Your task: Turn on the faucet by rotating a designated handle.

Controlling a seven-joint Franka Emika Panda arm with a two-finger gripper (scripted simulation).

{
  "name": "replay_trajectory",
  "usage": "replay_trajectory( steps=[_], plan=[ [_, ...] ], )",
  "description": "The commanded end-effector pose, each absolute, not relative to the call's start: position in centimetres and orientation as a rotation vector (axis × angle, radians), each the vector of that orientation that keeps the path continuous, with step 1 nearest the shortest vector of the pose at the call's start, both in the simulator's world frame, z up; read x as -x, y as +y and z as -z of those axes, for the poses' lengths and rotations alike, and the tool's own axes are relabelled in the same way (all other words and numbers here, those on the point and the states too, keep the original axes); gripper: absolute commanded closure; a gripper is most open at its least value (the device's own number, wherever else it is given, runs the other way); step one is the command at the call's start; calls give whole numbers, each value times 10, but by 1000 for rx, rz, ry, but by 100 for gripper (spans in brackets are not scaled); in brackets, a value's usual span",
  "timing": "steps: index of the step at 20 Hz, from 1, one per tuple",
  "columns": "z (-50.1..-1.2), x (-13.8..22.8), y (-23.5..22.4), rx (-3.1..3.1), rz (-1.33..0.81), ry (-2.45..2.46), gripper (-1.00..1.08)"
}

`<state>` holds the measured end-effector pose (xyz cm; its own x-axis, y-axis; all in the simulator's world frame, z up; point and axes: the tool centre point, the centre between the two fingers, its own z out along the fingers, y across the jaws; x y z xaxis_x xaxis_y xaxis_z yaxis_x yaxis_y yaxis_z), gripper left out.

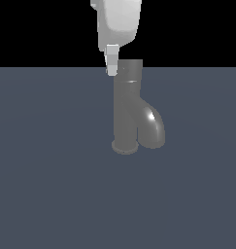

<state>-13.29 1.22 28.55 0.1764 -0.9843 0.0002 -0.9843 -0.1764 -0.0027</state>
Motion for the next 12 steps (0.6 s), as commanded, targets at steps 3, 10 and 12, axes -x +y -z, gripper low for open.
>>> replay_trajectory(
  steps=[3,10,12],
  plan=[
    [-286,143,-8,2397,0,2031,108],
    [-286,133,-32,2403,2,2022,108],
    [-286,131,-42,2403,2,2023,108]
  ],
)
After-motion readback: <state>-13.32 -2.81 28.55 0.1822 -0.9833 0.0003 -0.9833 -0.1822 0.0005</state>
